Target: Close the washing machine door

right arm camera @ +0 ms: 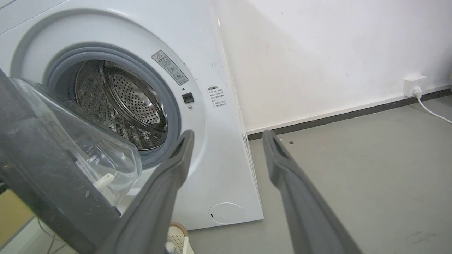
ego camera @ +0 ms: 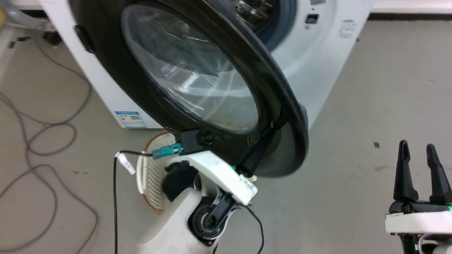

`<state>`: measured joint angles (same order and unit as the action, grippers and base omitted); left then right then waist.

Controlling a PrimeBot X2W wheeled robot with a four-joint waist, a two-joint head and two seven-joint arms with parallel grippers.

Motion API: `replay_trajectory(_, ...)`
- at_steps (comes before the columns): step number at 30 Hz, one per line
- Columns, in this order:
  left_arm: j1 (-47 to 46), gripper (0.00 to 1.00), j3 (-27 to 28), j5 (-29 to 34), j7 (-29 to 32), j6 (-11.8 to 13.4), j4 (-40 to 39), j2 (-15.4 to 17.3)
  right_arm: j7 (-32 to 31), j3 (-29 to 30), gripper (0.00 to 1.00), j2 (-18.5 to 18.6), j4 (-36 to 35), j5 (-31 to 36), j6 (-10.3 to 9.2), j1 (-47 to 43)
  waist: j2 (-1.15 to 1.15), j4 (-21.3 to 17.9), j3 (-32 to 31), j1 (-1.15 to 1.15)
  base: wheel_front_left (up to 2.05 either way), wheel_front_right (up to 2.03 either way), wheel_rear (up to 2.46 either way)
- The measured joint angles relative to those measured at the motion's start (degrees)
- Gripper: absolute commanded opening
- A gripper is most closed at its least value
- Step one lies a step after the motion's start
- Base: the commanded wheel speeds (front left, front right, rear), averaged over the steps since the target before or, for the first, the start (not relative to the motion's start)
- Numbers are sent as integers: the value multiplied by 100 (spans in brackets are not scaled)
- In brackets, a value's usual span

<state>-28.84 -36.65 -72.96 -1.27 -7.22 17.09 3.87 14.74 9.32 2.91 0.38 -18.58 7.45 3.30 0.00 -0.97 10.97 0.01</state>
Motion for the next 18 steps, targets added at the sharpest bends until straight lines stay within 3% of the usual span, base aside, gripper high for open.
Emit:
replay_trajectory(5,-350,0,-436,-183,-356,0,349,18,0,-42,100,0,2,-5,0,34,0,-160,138,0,0,0,0)
replay_trajectory(11,-586,0,-1004,-181,-799,0,477,288,0,-41,100,0,5,20,0,69,0,-116,138,0,0,0,0)
replay_trajectory(18,-814,0,-1395,684,-1300,-1,700,755,0,-22,100,0,13,47,0,43,0,56,-106,0,0,0,0)
